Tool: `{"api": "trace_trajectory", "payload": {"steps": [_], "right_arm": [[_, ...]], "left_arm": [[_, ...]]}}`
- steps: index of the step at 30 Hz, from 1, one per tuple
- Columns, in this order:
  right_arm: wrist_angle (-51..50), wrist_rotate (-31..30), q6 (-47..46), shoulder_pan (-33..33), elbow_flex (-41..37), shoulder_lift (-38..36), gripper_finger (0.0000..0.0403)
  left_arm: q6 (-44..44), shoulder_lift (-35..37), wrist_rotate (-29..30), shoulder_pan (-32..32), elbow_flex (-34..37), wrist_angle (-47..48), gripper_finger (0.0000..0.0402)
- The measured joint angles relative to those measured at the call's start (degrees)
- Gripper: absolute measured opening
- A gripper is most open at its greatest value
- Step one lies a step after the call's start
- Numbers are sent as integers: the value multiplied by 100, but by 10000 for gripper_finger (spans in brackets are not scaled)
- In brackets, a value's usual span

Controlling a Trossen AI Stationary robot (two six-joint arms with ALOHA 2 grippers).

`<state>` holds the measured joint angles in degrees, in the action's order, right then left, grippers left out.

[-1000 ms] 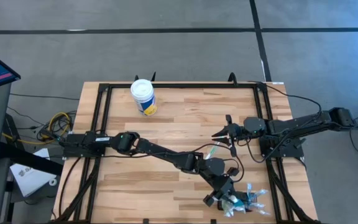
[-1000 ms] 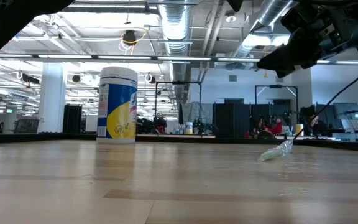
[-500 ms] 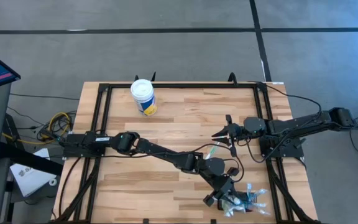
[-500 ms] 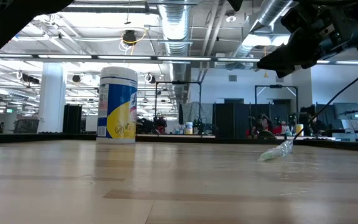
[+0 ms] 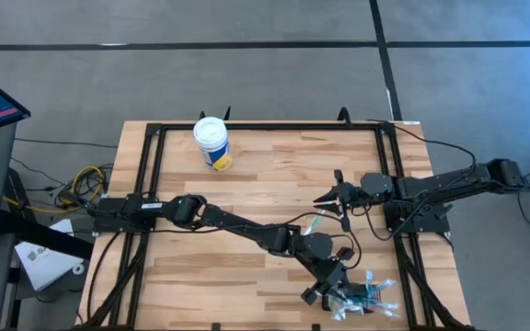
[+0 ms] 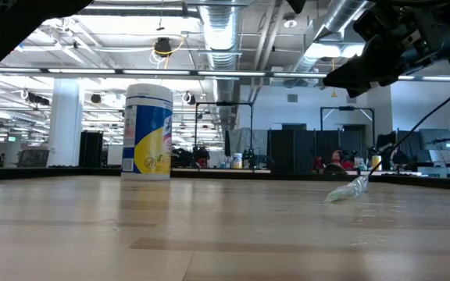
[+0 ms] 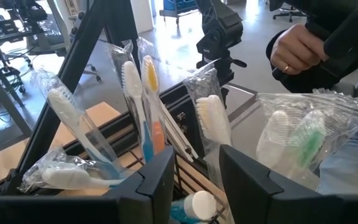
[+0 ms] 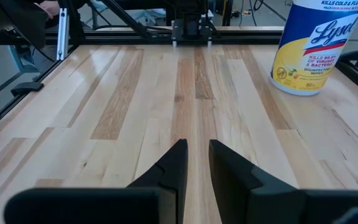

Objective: Pick & Place toothbrushing station
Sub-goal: Put the green toothbrush into the wire organizer

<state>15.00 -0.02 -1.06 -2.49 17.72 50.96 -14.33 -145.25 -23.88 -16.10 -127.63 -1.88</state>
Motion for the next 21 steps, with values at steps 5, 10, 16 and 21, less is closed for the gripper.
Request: {"api": "trace_trajectory", "payload": {"steps": [5,10,16,21], "right_arm": [[-4,0,0,-1,0,-1,58],[-22,1,-2,-1,0,-2,58],[-76,1,-2,-1,0,-2,58],[-131,0,-2,-1,0,-2,58]], "left_arm": [[0,107,13,7,2,-22,123],[23,249,51,39,-6,78,123],[129,249,140,42,-2,148,123],[173,249,138,39,-2,148,123]]}}
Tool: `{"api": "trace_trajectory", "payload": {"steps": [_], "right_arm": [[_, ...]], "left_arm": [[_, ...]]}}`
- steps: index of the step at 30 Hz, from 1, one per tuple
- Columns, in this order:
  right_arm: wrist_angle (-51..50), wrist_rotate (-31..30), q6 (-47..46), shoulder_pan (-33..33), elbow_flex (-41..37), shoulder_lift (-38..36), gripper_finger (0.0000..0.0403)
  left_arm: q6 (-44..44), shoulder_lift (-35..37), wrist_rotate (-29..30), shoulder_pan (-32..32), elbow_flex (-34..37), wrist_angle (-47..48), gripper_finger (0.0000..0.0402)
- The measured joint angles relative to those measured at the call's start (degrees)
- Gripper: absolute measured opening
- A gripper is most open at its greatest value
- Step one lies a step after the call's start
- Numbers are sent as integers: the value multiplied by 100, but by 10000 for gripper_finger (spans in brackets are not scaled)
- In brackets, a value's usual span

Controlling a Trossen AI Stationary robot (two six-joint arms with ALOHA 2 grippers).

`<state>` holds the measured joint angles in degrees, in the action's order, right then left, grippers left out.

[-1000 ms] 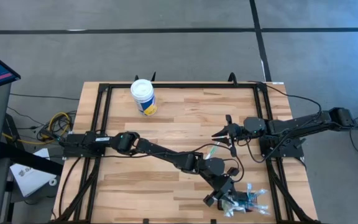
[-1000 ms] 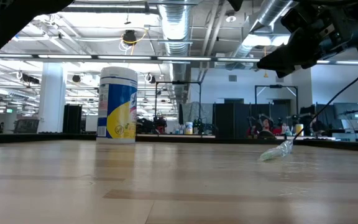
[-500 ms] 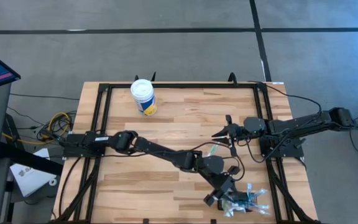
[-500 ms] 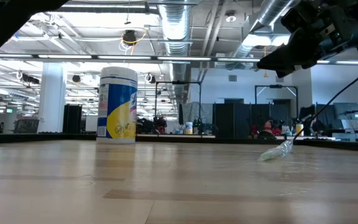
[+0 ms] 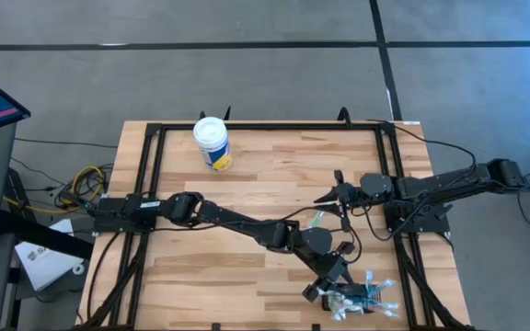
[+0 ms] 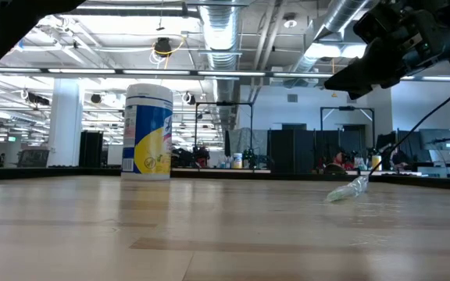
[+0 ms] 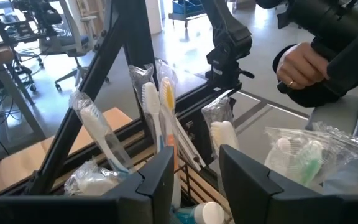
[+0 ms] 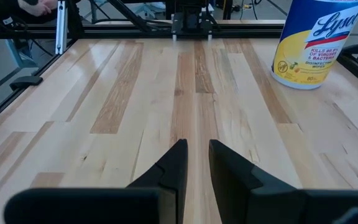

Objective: Pick & Place toothbrushing station
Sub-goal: Put the green toothbrush into the wire organizer

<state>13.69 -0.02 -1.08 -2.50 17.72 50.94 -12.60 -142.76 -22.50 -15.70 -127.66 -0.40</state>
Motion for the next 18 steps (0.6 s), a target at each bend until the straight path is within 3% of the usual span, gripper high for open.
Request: {"api": "trace_trajectory", "payload": {"steps": [6,13,18], "right_arm": [[2,1,0,0,0,0,58],[2,1,0,0,0,0,58],[2,1,-2,0,0,0,58]], "left_arm": [[4,303,71,-7,7,273,123],[224,741,768,-28,18,1495,123],[407,1117,1032,-18,499,1760,123]]}}
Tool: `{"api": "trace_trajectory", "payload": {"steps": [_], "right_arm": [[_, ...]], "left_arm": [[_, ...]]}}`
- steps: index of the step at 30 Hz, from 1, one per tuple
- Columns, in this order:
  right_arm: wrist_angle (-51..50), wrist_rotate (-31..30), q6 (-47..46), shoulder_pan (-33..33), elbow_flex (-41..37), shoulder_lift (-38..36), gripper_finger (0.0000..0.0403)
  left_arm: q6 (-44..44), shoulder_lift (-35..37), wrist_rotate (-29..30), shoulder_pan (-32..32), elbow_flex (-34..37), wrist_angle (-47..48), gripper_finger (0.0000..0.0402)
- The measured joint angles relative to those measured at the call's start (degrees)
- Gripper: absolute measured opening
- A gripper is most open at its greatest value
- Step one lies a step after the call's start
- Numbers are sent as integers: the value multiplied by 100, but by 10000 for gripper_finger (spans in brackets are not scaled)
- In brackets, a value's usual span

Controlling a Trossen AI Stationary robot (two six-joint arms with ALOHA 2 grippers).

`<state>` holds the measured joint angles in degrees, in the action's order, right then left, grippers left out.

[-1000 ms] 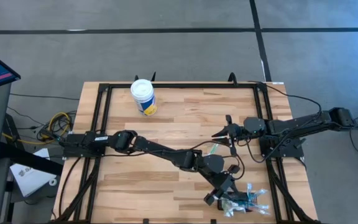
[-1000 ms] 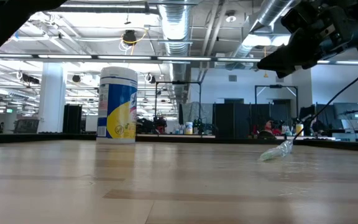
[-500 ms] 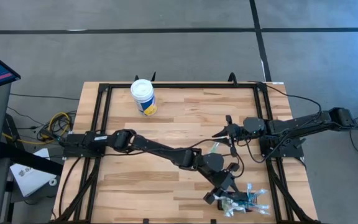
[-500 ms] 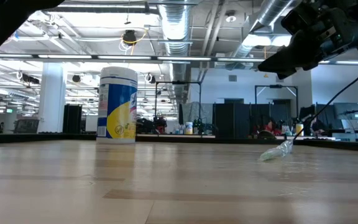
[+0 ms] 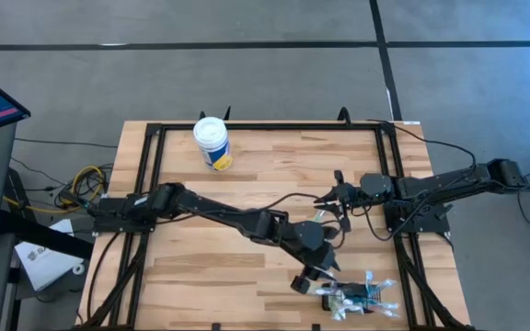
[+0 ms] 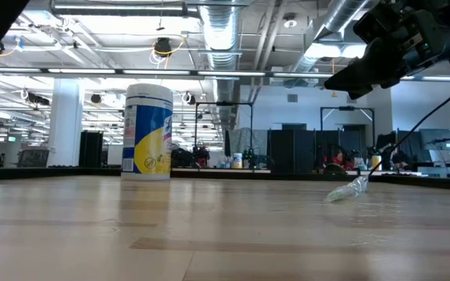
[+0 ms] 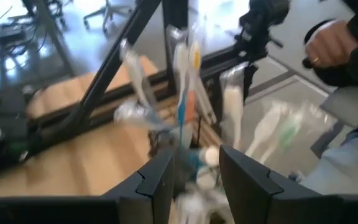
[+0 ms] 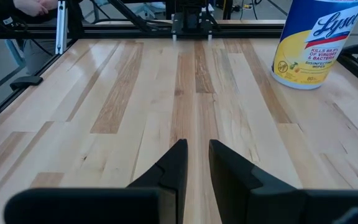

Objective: Pick & Place toothbrushing station
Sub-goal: Put the green toothbrush into the wire organizer

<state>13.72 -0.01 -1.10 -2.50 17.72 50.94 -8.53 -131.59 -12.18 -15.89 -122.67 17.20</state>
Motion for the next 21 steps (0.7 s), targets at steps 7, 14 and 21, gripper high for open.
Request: {"api": "trace_trajectory", "payload": {"steps": [7,14,21], "right_arm": [[0,0,-47,0,0,0,58],[4,0,-48,0,0,0,58],[-22,0,-194,2,0,2,58]], "left_arm": [[208,924,1032,25,1323,-21,123],[1030,1608,1517,326,2712,-436,123],[1660,1559,1523,825,3333,-1231,123]]}}
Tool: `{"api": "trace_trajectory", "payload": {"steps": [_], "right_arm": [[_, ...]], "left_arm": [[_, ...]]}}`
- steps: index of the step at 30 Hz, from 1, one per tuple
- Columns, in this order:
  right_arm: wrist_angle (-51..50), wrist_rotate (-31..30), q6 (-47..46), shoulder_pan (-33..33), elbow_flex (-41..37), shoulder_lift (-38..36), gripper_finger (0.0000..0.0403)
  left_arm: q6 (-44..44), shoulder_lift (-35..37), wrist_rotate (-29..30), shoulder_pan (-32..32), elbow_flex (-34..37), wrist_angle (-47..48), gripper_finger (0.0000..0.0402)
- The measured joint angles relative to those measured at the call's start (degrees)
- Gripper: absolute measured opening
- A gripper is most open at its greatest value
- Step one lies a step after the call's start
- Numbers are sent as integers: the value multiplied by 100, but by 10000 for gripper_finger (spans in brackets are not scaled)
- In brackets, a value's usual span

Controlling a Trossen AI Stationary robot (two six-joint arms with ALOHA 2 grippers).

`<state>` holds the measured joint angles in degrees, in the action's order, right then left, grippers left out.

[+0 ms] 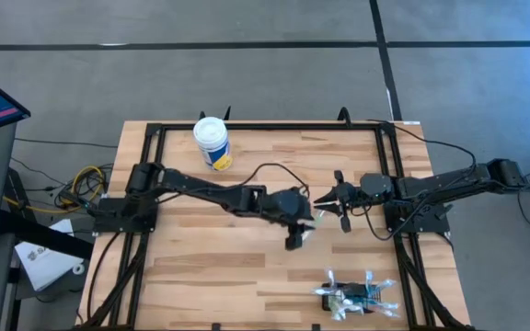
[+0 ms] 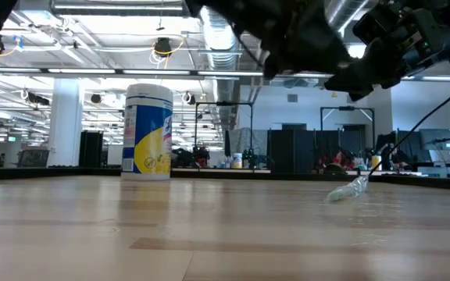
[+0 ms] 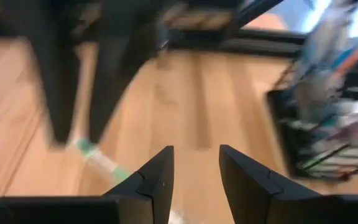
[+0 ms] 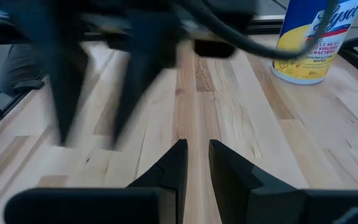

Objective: Pick & Place toothbrushing station
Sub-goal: Put the green toothbrush into the wire organizer

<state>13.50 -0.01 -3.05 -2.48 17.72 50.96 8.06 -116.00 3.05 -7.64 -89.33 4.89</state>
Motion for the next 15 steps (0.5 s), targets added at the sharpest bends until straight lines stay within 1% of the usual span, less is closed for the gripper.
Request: {"api": "trace_trajectory", "payload": {"steps": [5,7,12,14,15], "right_arm": [[-37,-2,2,3,0,-1,58],[-52,-25,3,9,0,-2,58],[-116,-427,2,97,-2,0,58],[-132,-459,0,149,-2,-1,58],[-131,-457,0,173,-2,0,58]], "left_arm": [[410,-9,2,251,297,-293,123],[449,-13,0,309,310,-282,123],[501,-142,-2,385,312,-477,123],[569,-276,-4,388,288,-818,123],[591,-286,-3,411,301,-776,123]]}}
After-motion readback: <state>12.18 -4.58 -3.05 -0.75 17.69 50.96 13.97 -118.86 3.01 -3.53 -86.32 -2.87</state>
